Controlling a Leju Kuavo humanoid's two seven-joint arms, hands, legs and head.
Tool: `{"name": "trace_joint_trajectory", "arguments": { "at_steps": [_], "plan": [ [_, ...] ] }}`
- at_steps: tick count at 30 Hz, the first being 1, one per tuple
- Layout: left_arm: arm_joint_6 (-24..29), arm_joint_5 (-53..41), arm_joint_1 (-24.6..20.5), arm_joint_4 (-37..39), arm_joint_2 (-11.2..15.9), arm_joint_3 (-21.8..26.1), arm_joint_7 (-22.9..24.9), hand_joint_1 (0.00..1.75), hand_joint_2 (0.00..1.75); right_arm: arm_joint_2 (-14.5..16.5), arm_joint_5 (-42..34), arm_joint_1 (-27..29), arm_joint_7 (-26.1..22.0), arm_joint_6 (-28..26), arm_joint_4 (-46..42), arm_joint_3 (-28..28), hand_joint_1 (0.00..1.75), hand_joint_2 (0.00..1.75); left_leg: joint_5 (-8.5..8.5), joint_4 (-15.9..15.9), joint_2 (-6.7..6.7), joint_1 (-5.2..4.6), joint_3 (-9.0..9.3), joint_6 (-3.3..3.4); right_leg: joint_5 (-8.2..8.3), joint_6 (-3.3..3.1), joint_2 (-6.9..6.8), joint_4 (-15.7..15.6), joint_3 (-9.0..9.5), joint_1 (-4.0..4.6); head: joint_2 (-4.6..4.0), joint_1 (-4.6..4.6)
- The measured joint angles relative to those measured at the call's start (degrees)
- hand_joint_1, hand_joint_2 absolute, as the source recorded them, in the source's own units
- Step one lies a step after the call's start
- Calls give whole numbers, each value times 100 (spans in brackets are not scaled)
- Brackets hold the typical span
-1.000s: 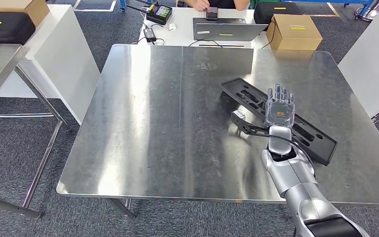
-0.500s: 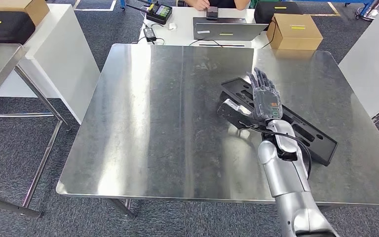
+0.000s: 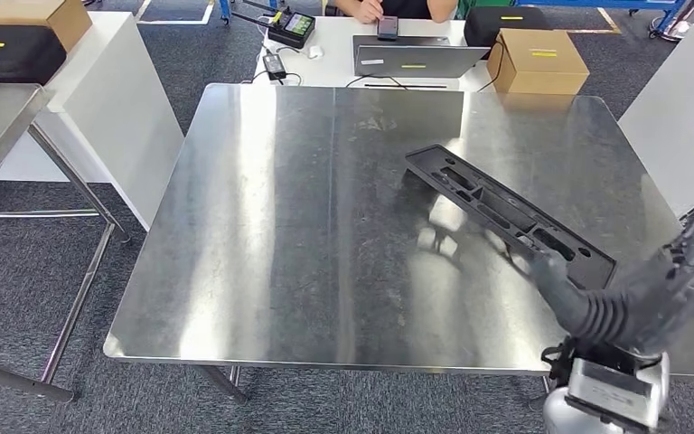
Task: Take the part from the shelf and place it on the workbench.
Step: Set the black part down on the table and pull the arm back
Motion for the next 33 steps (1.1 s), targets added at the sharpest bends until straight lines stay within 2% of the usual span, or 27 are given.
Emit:
{"name": "trace_joint_trajectory", "arguments": {
  "at_steps": [6,9,11,13,15,16,17,18,19,20,21,22,23,24,25,27,28,29,30,32,33],
  "plan": [
    [-21,28,1,-103,-3,202,48,0,0,200,-285,459,-183,-98,-366,-231,0,0,-3,1,4,0,19,-1,-2,2,1,0,20,0,0,0],
    [-3,7,2,-140,4,239,68,0,0,267,-354,538,-188,-93,-443,-281,0,0,-33,19,2,-24,15,63,10,45,0,-29,67,-55,0,-1],
    [20,-5,2,-165,6,273,98,0,0,300,-414,576,-213,-99,-491,-301,0,0,-2,-53,9,-1,66,123,-20,69,0,20,62,-63,0,1],
    [36,-14,1,-186,4,305,128,0,0,314,-467,626,-245,-112,-522,-343,0,0,47,-146,24,33,134,174,-231,24,1,408,-106,-50,0,13],
    [48,-16,1,-204,5,323,157,0,0,315,-510,677,-261,-117,-519,-399,0,0,57,-162,33,32,142,192,-581,-46,2,1167,-467,-53,0,24],
    [52,-17,2,-210,7,335,175,0,0,312,-527,699,-256,-117,-511,-427,0,0,56,-161,33,30,134,189,-706,-50,2,1505,-635,-55,0,25],
    [50,-20,3,-213,8,348,190,0,0,306,-537,712,-232,-117,-493,-457,0,0,56,-159,31,31,127,182,-743,-24,1,1658,-707,-61,0,24],
    [32,-29,5,-215,7,362,201,0,0,293,-536,713,-190,-117,-461,-495,0,0,57,-156,28,36,124,168,-685,26,1,1575,-657,-71,0,24],
    [0,-42,7,-215,3,375,207,0,0,275,-533,699,-121,-117,-418,-539,0,0,56,-148,20,44,124,146,-552,90,0,1261,-487,-88,0,25],
    [-44,-60,9,-215,-2,385,205,0,0,249,-530,665,-27,-112,-355,-593,0,0,54,-132,11,54,122,115,-389,149,-1,803,-239,-109,0,25],
    [-89,-83,12,-219,-1,393,202,0,0,214,-539,604,97,-85,-258,-665,0,0,43,-111,4,51,115,71,-254,171,0,416,-36,-110,0,25],
    [-129,-105,14,-229,3,402,197,0,0,168,-562,520,238,-38,-143,-753,0,0,30,-88,-1,47,108,26,-161,153,1,152,97,-109,0,21],
    [-158,-135,17,-241,8,409,192,0,0,118,-596,424,379,28,-4,-862,0,0,14,-66,-1,43,102,-13,-114,114,3,27,154,-109,0,18],
    [-177,-167,20,-254,12,414,190,0,0,63,-633,319,500,106,154,-987,0,0,-7,-59,1,37,102,-14,-99,68,4,29,147,-98,0,15],
    [-190,-198,21,-263,15,420,189,0,0,9,-660,212,588,184,307,-1112,0,0,-8,-55,3,43,107,20,-86,39,4,22,157,-114,0,12],
    [-203,-256,23,-285,41,438,190,0,0,-79,-684,-2,692,324,628,-1342,0,0,10,-56,6,46,121,96,-60,65,-1,0,184,-168,0,12],
    [-207,-276,23,-302,60,447,191,0,0,-122,-689,-95,726,376,762,-1441,0,0,43,-92,9,34,144,111,-32,96,-3,-50,212,-200,0,10],
    [-209,-290,22,-323,82,454,191,0,0,-156,-693,-162,747,408,865,-1521,0,0,104,-223,15,21,222,139,-1,122,-6,-110,248,-204,0,6],
    [-210,-297,22,-337,85,458,191,0,0,-192,-697,-211,757,427,946,-1587,0,0,193,-432,33,22,344,179,9,121,-10,-141,268,-197,0,2],
    [-212,-299,27,-355,84,461,193,0,0,-268,-707,-301,763,450,1097,-1703,0,0,402,-879,68,59,584,295,-115,63,-8,76,164,-158,0,-10],
    [-219,-299,28,-355,75,463,197,0,0,-307,-720,-339,768,462,1177,-1761,0,0,464,-989,83,96,633,307,-250,36,-3,361,6,-165,0,-8]
  ]
}}
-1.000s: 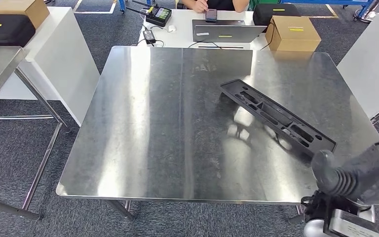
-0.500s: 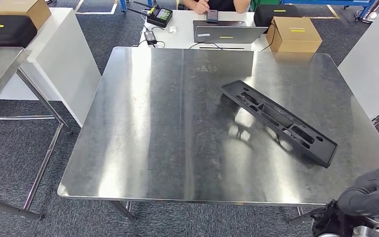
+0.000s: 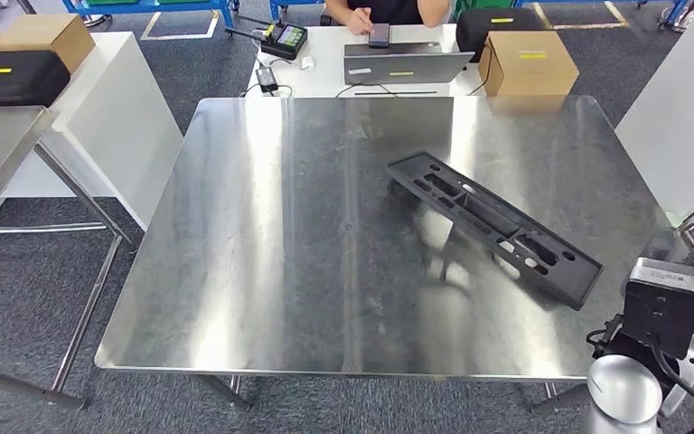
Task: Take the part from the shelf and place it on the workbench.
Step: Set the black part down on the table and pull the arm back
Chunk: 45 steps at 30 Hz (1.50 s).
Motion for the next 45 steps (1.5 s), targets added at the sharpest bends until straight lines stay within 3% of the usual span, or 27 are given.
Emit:
{"name": "trace_joint_trajectory", "arguments": {
  "at_steps": [1,3,4,6,7,8,9,11,12,14,16,18,19,20,22,24,28,30,32,34,35,37,38,40,41,43,45],
  "plan": [
    [-8,0,1,-1,-4,3,4,0,0,-35,-15,-27,9,13,74,-53,0,0,30,-30,1,32,-6,-7,-142,-1,8,329,-186,-15,0,2],
    [-32,0,3,2,-29,15,11,0,0,-101,-65,-52,31,49,214,-137,0,0,19,39,-5,118,-84,-109,-248,114,8,716,-430,-89,0,12],
    [-45,0,4,2,-47,24,14,0,0,-136,-96,-77,44,75,285,-171,0,0,-9,119,-11,174,-145,-183,-171,222,5,624,-405,-141,0,14],
    [-68,0,4,1,-56,44,20,0,0,-208,-201,-154,67,134,432,-232,0,0,-128,423,-24,285,-323,-395,97,476,-9,95,-154,-243,0,17],
    [-76,-2,3,-3,-49,56,25,0,0,-240,-269,-199,77,167,512,-254,0,0,-220,622,-27,331,-427,-512,181,535,-7,-81,-79,-270,0,43],
    [-78,-3,2,-8,-39,67,28,0,0,-275,-344,-233,85,197,589,-274,0,0,-301,802,-30,348,-526,-611,205,512,-4,-110,-71,-287,0,49],
    [-80,-7,4,-13,-29,79,31,0,0,-306,-406,-257,90,220,659,-292,0,0,-356,923,-30,348,-592,-681,176,439,-3,8,-137,-278,0,29],
    [-80,-13,15,-16,-23,97,35,0,0,-358,-492,-292,93,248,760,-323,0,0,-367,1001,-23,348,-645,-752,165,268,2,136,-233,-268,0,-43],
    [-80,-15,24,-15,-17,105,36,0,0,-376,-513,-307,89,253,803,-333,0,0,-400,1027,-11,349,-659,-762,181,217,-4,163,-275,-250,0,-77],
    [-80,-23,34,-14,-13,124,38,0,0,-410,-540,-334,85,255,868,-342,0,0,-710,1360,23,323,-791,-726,241,120,-16,174,-362,-196,0,-92],
    [-82,-43,33,-13,-20,135,39,0,0,-439,-571,-338,81,253,902,-345,0,0,-1252,2139,49,267,-1063,-638,305,34,-30,171,-441,-129,0,-98],
    [-84,-69,34,-13,-21,142,39,0,0,-456,-618,-319,80,242,929,-345,0,0,-1579,2744,51,197,-1206,-533,365,-21,-50,171,-528,-50,0,-98],
    [-87,-84,35,-13,-21,146,38,0,0,-463,-635,-302,80,232,938,-346,0,0,-1593,2736,50,151,-1115,-456,400,-38,-59,170,-572,-9,0,-98],
    [-92,-97,35,-13,-21,151,38,0,0,-475,-647,-286,79,221,941,-346,0,0,-1525,2505,50,99,-911,-360,436,-51,-63,169,-612,26,0,-98],
    [-110,-120,24,-15,-5,157,37,0,0,-504,-668,-242,73,191,938,-350,0,0,-1347,1709,53,-28,-328,-134,512,-61,-67,162,-668,80,1,-95],
    [-138,-127,7,-12,16,159,29,0,0,-531,-687,-180,65,158,927,-358,0,0,-1260,1235,64,-124,-34,-15,579,-31,-83,129,-669,96,1,-84],
    [-196,-130,9,-5,56,175,17,0,0,-582,-697,-39,60,126,865,-380,0,0,-992,1013,62,-179,-76,-32,668,90,-101,59,-688,78,0,-81],
    [-203,-132,11,-2,52,179,17,0,0,-611,-698,-3,59,125,850,-395,0,0,-779,886,77,-155,-149,-44,318,21,-75,368,-813,102,0,-72],
    [-214,-136,10,1,50,180,17,0,0,-630,-699,41,59,124,847,-415,0,0,-643,873,84,-171,-295,-24,-179,-59,-47,1027,-945,114,0,-67],
    [-250,-144,15,5,50,180,17,0,0,-639,-705,106,58,119,834,-433,0,0,-520,883,81,-183,-445,-21,-341,-14,-28,1455,-885,119,0,-67],
    [-276,-151,18,7,50,180,15,0,0,-640,-709,140,58,117,819,-441,0,0,-461,891,79,-186,-517,-26,-281,45,-24,1393,-724,119,0,-67],
    [-317,-169,21,10,50,180,7,0,0,-648,-712,197,55,110,762,-459,0,0,-362,925,71,-188,-647,-51,-115,124,-23,720,-139,123,0,-65],
    [-341,-176,22,11,49,180,1,0,0,-658,-713,227,51,107,717,-469,0,0,-324,955,65,-198,-704,-71,-105,116,-23,275,185,140,0,-65],
    [-382,-188,28,14,52,180,-18,0,0,-676,-716,313,40,98,617,-494,0,0,-244,999,55,-217,-770,-118,-154,43,-26,-278,527,176,1,-66],
    [-405,-192,36,16,53,180,-26,0,0,-680,-722,362,34,95,573,-503,0,0,-204,1006,50,-225,-784,-142,-161,-1,-27,-356,547,191,1,-67],
    [-433,-203,60,19,61,181,-43,0,0,-670,-734,446,28,93,504,-515,0,0,-232,1052,45,-208,-818,-201,-80,-99,-44,-358,479,124,1,-67],
    [-451,-210,80,21,72,181,-56,0,0,-656,-742,509,29,95,437,-521,0,0,-639,1388,42,-164,-925,-293,33,-210,-65,-374,388,54,0,-77]
  ]
}}
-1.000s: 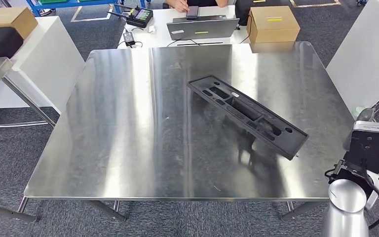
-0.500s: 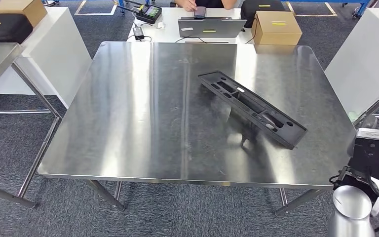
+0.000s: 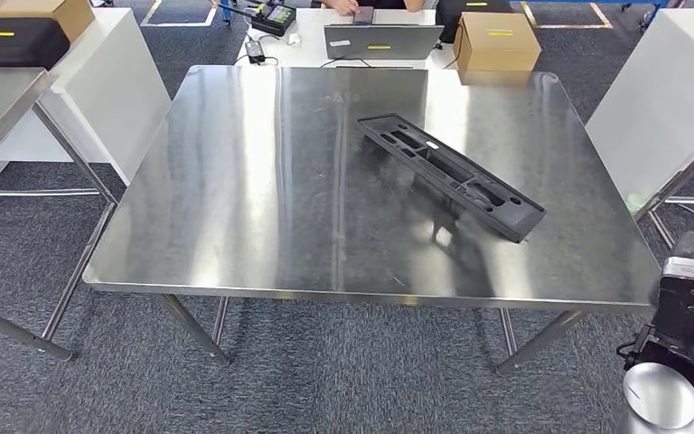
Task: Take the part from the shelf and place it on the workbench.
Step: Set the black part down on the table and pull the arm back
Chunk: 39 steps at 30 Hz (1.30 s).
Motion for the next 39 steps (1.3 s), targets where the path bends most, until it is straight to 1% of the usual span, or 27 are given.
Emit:
{"name": "trace_joint_trajectory", "arguments": {
  "at_steps": [2,3,4,5,7,9,11,13,14,16,18,19,20,21,23,25,26,28,29,30,31,32,33,34,36,37,39],
  "plan": [
    [-27,-8,4,2,9,-1,-12,0,0,12,-3,65,2,7,-74,-8,0,0,-561,680,1,72,-157,-101,109,-33,-11,6,-115,-1,0,-9],
    [-39,-14,4,4,11,-1,-17,0,0,20,-3,98,3,13,-103,-12,0,0,-704,995,3,116,-202,-145,164,-15,-15,9,-171,-6,0,-10],
    [-48,-19,3,8,11,-1,-22,0,0,27,-3,127,5,19,-125,-15,0,0,-702,1171,5,163,-179,-184,220,11,-19,15,-231,-16,0,-10],
    [-50,-24,1,12,10,-1,-26,0,0,34,-3,153,9,24,-144,-21,0,0,-587,1153,7,211,-59,-221,272,46,-22,24,-288,-34,0,-10],
    [-54,-27,-5,18,9,-1,-34,0,0,42,-3,190,18,33,-185,-44,0,0,-296,522,7,302,477,-305,358,136,-24,53,-393,-77,0,-10],
    [-70,-34,-17,25,7,-1,-44,0,0,39,-5,212,26,52,-244,-86,0,0,-269,-243,-24,301,983,-347,432,246,-29,79,-464,-91,0,-8],
    [-92,-46,-24,34,6,-3,-53,0,0,34,-20,238,30,88,-295,-120,0,0,-324,-490,-54,232,1078,-286,521,363,-35,69,-513,-92,0,1],
    [-107,-58,-21,38,7,-2,-56,0,0,30,-56,298,28,128,-320,-160,0,0,-235,-495,-35,189,947,-122,556,451,-33,74,-578,-109,0,7],
    [-111,-64,-21,39,7,-2,-57,0,0,28,-76,333,27,143,-328,-185,0,0,-168,-505,-19,171,872,-23,452,439,-27,166,-647,-114,0,16],
    [-115,-76,-26,39,12,-1,-60,0,0,23,-94,377,24,157,-343,-232,0,0,-20,-518,17,132,703,127,-38,319,-8,709,-870,-101,0,34],
    [-119,-85,-27,40,18,-1,-60,0,0,24,-97,395,23,158,-360,-261,0,0,125,-512,33,72,524,192,-500,244,13,1500,-1057,-49,0,49],
    [-123,-88,-27,41,17,-1,-60,0,0,28,-97,405,23,158,-366,-272,0,0,198,-508,39,40,435,210,-574,255,24,1765,-1061,-17,0,51],
    [-126,-92,-27,42,15,-1,-60,0,0,36,-95,414,23,158,-372,-280,0,0,271,-504,41,11,351,222,-530,285,32,1832,-969,14,0,51],
    [-130,-96,-28,43,12,-1,-60,0,0,46,-93,420,23,159,-384,-287,0,0,342,-501,41,-13,266,228,-411,314,36,1681,-772,49,0,51],
    [-130,-99,-37,45,3,-1,-60,0,0,64,-83,423,24,160,-438,-300,0,0,473,-490,33,-49,139,221,-224,288,40,864,-124,127,0,51],
    [-130,-100,-50,46,-6,-1,-60,0,0,75,-68,422,30,162,-508,-310,0,0,602,-483,29,-73,77,188,-263,168,40,49,404,196,1,45],
    [-129,-101,-54,47,-10,-1,-60,0,0,84,-60,422,34,166,-532,-315,0,0,665,-488,29,-78,62,165,-295,112,39,-150,510,223,1,44],
    [-125,-99,-51,49,0,-1,-60,0,0,122,-25,421,44,192,-553,-322,0,0,748,-501,21,-74,25,106,-221,34,29,-202,450,201,1,49],
    [-123,-99,-49,54,1,0,-58,0,0,148,2,417,47,215,-556,-324,0,0,634,-431,12,-63,-17,62,-153,-18,20,-197,392,175,1,46],
    [-118,-98,-48,58,2,1,-56,0,0,172,24,412,49,236,-556,-324,0,0,409,-271,3,-48,-73,11,-76,-63,10,-203,324,141,0,42],
    [-113,-97,-49,62,2,1,-54,0,0,193,40,407,51,250,-557,-324,0,0,84,11,-4,-18,-147,-42,2,-94,0,-203,246,119,0,36],
    [-109,-97,-51,66,2,2,-51,0,0,208,50,405,51,261,-558,-324,0,0,-253,377,-3,12,-222,-96,77,-112,-3,-201,163,118,0,32],
    [-105,-96,-52,67,5,2,-51,0,0,221,52,404,51,263,-557,-325,0,0,-471,768,-2,50,-279,-143,150,-102,-7,-194,75,114,0,31],
    [-103,-96,-56,69,6,2,-51,0,0,234,55,402,51,264,-557,-325,0,0,-551,1085,-1,93,-296,-184,222,-81,-12,-181,-10,107,0,31],
    [-101,-96,-66,75,4,2,-51,0,0,259,59,401,51,266,-556,-326,0,0,-326,1207,5,186,-84,-257,346,-10,-22,-122,-195,75,0,30],
    [-100,-96,-73,76,4,3,-51,0,0,266,61,398,51,266,-557,-327,0,0,-176,942,7,232,179,-295,393,34,-25,-73,-285,52,0,30],
    [-98,-96,-94,81,-3,3,-51,0,0,267,62,386,52,266,-571,-336,0,0,-184,122,-15,278,799,-362,457,125,-32,42,-452,38,0,27]
  ]
}}
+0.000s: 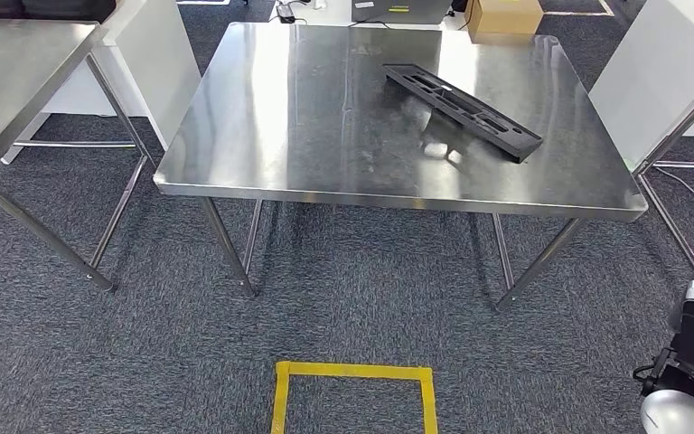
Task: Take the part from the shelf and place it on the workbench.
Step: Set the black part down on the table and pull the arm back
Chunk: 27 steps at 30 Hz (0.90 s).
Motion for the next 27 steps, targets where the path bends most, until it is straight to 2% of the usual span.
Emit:
{"name": "trace_joint_trajectory", "arguments": {
  "at_steps": [1,2,4,5,6,7,8,9,10,11,12,13,14,15,16,17,18,19,20,21,22,24,25,26,27],
  "plan": [
    [0,-1,-10,3,-2,-1,0,0,0,-2,1,-12,1,0,-11,-6,0,0,-89,-327,-16,-4,200,6,33,50,-6,46,-61,5,0,0],
    [-1,-1,-16,7,-4,-2,0,0,0,-4,2,-21,1,0,-22,-11,0,0,-170,-501,-32,-30,277,42,76,98,-12,65,-105,11,0,1],
    [0,0,-10,9,-3,-1,0,0,0,1,2,-24,2,0,-28,-17,0,0,-124,-559,-22,-75,185,209,167,197,-11,61,-174,0,0,8],
    [1,1,-7,9,-4,1,0,0,0,3,1,-18,2,0,-27,-21,0,0,-58,-566,-5,-94,109,301,125,209,1,102,-232,-13,0,10],
    [2,2,-5,9,-1,3,0,0,0,4,1,-12,3,0,-26,-28,0,0,19,-578,16,-107,19,390,-23,191,13,239,-325,-22,0,17],
    [3,2,-6,9,5,4,0,0,0,4,1,-10,3,1,-25,-36,0,0,99,-584,37,-122,-82,461,-261,150,25,493,-440,-32,0,26],
    [3,2,-8,9,11,4,0,0,0,3,2,-11,3,4,-23,-43,0,0,174,-582,44,-146,-180,503,-545,104,36,847,-562,-32,0,33],
    [3,3,-8,9,16,5,0,0,0,-1,3,-14,3,10,-19,-46,0,0,253,-577,51,-167,-275,528,-783,87,45,1254,-662,-27,0,41],
    [3,5,-8,10,17,5,0,0,0,-4,5,-22,3,22,-10,-48,0,0,333,-572,55,-190,-368,538,-911,103,56,1588,-698,-19,0,43],
    [3,7,-8,10,16,7,0,0,0,-13,7,-33,3,37,4,-48,0,0,412,-567,57,-211,-459,543,-924,145,66,1775,-659,-9,0,45],
    [3,10,-8,11,13,13,0,0,0,-28,7,-51,3,52,26,-48,0,0,490,-562,58,-229,-545,543,-835,199,72,1747,-511,3,0,47],
    [3,13,-8,13,10,23,0,0,0,-50,2,-74,3,66,50,-47,0,0,562,-560,57,-243,-626,538,-702,239,74,1492,-258,15,0,49],
    [3,14,-11,14,8,34,-1,0,0,-79,-4,-106,3,76,74,-45,0,0,632,-559,55,-252,-693,528,-621,244,76,1068,75,30,0,50],
    [4,15,-14,17,5,45,-2,0,0,-112,-14,-146,4,84,97,-41,0,0,701,-556,51,-265,-748,509,-616,208,78,560,432,58,0,52],
    [8,15,-16,20,3,54,-3,0,0,-144,-24,-182,5,90,119,-37,0,0,771,-566,49,-275,-782,482,-655,151,81,166,674,87,0,49],
    [17,17,-17,23,3,60,-4,0,0,-174,-32,-215,6,93,144,-29,0,0,840,-579,47,-280,-803,453,-709,85,84,-95,811,115,0,51],
    [28,20,-15,29,4,68,-4,0,0,-202,-39,-245,7,97,176,-19,0,0,908,-601,47,-282,-816,418,-722,26,84,-201,836,143,0,52],
    [40,22,-11,34,11,79,-4,0,0,-223,-45,-272,8,98,216,-6,0,0,967,-625,45,-278,-826,384,-673,-25,81,-199,776,124,0,54],
    [51,24,-6,40,16,90,-5,0,0,-242,-50,-311,8,99,259,15,0,0,937,-607,37,-269,-857,350,-609,-74,72,-204,730,99,0,56],
    [61,22,-1,48,19,98,-5,0,0,-260,-57,-355,9,100,306,42,0,0,783,-508,30,-256,-904,315,-534,-136,62,-209,669,71,0,50],
    [69,20,3,54,21,103,-5,0,0,-276,-65,-397,10,100,349,69,0,0,525,-303,22,-240,-973,281,-455,-183,53,-217,597,37,0,45],
    [87,8,4,64,25,105,-4,0,0,-314,-88,-475,14,90,425,119,0,0,-118,430,18,-198,-1139,213,-311,-233,42,-208,443,36,0,34],
    [95,3,4,69,28,106,-2,0,0,-326,-100,-502,16,82,458,141,0,0,-292,802,18,-176,-1191,181,-242,-225,37,-202,368,37,0,33],
    [101,-2,3,76,31,107,1,0,0,-333,-110,-522,18,73,489,166,0,0,-323,1064,19,-149,-1183,150,-172,-207,31,-193,288,36,0,34],
    [104,-5,3,85,32,108,5,0,0,-335,-116,-534,21,64,517,190,0,0,-222,1123,21,-119,-1084,124,-110,-182,26,-178,208,31,0,34]
  ]
}}
